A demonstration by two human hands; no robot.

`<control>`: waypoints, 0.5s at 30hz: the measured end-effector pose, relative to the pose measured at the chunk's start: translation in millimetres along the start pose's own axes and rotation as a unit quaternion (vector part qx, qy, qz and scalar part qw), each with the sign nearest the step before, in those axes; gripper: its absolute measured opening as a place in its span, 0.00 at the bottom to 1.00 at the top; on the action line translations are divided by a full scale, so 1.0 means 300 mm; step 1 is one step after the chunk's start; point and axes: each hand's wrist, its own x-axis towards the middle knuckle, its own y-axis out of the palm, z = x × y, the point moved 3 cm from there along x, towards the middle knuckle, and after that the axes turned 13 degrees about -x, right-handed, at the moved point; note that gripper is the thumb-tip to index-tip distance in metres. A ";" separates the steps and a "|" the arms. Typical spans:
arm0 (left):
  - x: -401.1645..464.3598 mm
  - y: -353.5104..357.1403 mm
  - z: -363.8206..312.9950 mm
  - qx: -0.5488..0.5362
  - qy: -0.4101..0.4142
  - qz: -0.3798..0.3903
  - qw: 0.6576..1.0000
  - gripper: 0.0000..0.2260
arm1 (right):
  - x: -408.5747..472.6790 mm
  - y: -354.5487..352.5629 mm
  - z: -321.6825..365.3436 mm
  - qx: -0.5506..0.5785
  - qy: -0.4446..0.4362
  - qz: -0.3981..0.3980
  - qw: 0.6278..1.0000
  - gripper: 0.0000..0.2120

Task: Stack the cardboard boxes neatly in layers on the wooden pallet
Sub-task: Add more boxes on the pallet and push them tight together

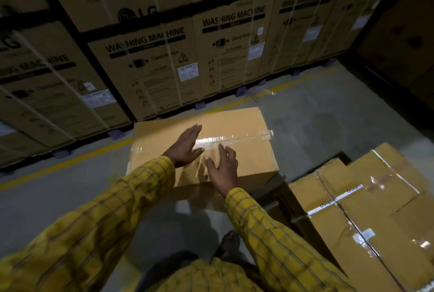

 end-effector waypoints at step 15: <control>0.360 -0.112 0.334 0.157 -0.009 0.131 0.979 0.41 | -0.035 0.291 0.035 0.246 0.419 0.125 0.865 0.24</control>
